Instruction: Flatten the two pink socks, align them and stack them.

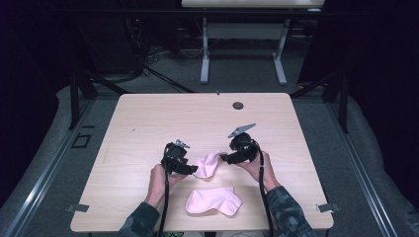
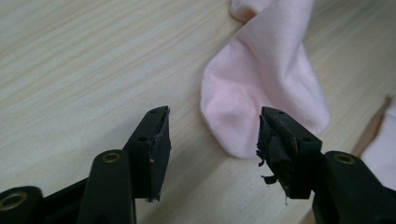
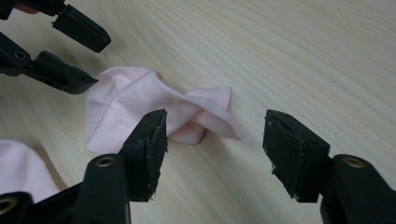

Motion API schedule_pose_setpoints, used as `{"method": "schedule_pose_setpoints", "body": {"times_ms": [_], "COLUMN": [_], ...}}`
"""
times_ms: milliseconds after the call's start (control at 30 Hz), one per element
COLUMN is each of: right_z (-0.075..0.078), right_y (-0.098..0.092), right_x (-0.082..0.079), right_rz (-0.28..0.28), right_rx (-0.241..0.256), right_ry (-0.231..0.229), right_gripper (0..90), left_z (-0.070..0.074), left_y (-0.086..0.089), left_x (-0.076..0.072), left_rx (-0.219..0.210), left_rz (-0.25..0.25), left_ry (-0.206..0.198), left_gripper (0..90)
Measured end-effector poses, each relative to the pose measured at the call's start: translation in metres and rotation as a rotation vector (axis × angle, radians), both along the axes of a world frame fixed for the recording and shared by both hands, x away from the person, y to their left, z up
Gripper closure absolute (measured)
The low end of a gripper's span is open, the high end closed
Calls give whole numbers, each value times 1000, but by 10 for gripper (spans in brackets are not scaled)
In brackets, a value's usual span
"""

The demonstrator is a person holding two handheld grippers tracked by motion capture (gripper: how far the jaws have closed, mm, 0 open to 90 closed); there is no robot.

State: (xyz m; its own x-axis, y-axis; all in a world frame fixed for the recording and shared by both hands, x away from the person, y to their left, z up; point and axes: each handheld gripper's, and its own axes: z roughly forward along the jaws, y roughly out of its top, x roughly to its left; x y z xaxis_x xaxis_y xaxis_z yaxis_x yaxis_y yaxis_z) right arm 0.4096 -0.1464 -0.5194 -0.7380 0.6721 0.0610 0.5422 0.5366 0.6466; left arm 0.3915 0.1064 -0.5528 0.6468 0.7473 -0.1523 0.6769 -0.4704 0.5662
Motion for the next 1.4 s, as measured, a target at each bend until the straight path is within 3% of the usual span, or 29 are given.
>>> {"method": "schedule_pose_setpoints", "body": {"times_ms": [33,133,333,667,933,1033,1133,1200,1267,1333,1367,1400], "right_z": [-3,-5,-13,-20,-13,-12,-15,-18,-19,-23,-23,-25], "right_y": [3,5,7,10,2,1,9,15,19,21,21,21], "right_x": [6,10,12,9,3,3,3,5,6,11,11,12], "right_rz": [10,13,34,34,6,36,97,111,112,122,122,116], "right_rx": [-8,-16,-35,-42,-16,-19,-88,-121,-131,-129,-129,-114], "right_ry": [23,32,59,66,29,22,20,-4,-25,-19,-19,-6], "right_gripper": [437,476,664,895,895,731,533,472,496,671,671,743], "left_z": [-2,-5,-6,-7,-1,1,0,0,0,0,0,1], "left_y": [-2,-4,-11,-16,-11,-10,-9,-8,-7,-7,-6,-5], "left_x": [2,7,9,9,7,6,7,7,7,7,7,8], "left_rx": [5,13,62,88,56,53,51,50,45,39,33,32], "left_rz": [-4,0,-25,-51,-36,-30,-34,-32,-31,-28,-26,-26], "left_ry": [9,30,24,2,-28,-40,-36,-39,-43,-44,-47,-45], "left_gripper": [502,548,710,888,894,894,894,894,894,895,895,895]}}
